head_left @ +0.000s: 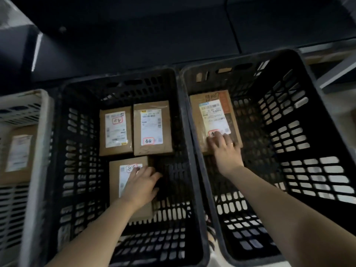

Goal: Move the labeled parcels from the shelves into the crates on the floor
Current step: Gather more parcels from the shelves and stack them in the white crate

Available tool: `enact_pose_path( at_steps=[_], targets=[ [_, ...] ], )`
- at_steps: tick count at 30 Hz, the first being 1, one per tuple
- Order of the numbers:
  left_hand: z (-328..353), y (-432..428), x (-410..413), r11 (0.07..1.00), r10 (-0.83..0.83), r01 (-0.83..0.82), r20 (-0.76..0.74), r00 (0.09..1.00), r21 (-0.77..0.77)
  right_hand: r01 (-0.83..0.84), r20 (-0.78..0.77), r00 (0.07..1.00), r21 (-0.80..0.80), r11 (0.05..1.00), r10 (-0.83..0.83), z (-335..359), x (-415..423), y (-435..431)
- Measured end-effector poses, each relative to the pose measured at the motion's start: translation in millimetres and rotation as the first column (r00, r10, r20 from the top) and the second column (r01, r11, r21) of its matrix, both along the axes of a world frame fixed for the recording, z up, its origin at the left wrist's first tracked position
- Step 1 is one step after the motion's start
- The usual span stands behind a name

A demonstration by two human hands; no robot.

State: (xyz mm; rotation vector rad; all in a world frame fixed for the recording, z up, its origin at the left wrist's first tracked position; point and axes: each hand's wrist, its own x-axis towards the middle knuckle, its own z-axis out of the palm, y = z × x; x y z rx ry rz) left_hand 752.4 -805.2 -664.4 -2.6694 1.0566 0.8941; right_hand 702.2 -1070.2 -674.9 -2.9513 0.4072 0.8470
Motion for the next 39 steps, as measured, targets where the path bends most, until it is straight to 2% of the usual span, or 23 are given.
enact_pose_path(
  at_steps=[3,7,12,15,21,24,28,33,39],
  targets=[
    [-10.3,26.1,-11.5,0.989,-0.086,0.091,-0.051,0.995,0.113,-0.011,0.003,1.000,-0.033,0.999,0.011,-3.7,-1.7,9.8],
    [-26.1,42.2,-20.7,0.979,-0.128,0.141,-0.091,0.988,0.150,-0.069,0.002,0.998,-0.078,0.995,0.070,-10.7,-2.3,14.9],
    [-26.9,48.8,-1.9,0.982,-0.022,0.049,-0.144,0.989,0.184,0.003,0.048,0.999,-0.035,0.999,-0.001,-13.0,-0.1,21.7],
    [-22.0,53.1,12.1,0.981,0.076,-0.054,-0.115,0.990,0.184,0.048,0.063,0.997,0.007,0.999,-0.049,-11.9,0.2,25.4],
    [-20.0,41.9,6.2,0.967,0.184,-0.163,-0.097,0.978,0.195,0.096,0.042,0.994,0.071,0.993,-0.099,-6.6,2.5,27.5],
    [-12.7,35.2,11.7,0.963,0.183,-0.164,-0.077,0.980,0.213,0.114,0.006,0.993,0.084,0.990,-0.115,2.8,5.0,26.9],
    [4.5,20.9,14.4,0.986,0.136,-0.138,0.031,0.990,0.091,0.002,0.001,1.000,0.006,1.000,-0.002,18.1,-0.2,27.0],
    [42.5,11.8,12.7,0.995,0.099,-0.098,0.111,0.989,-0.017,0.042,0.105,0.994,-0.016,0.999,-0.040,53.4,-14.6,31.7],
    [125.2,15.6,-1.3,0.987,0.112,-0.085,0.202,0.973,-0.138,0.033,0.216,0.976,-0.056,0.998,-0.020,132.8,-32.9,38.3]
  ],
)
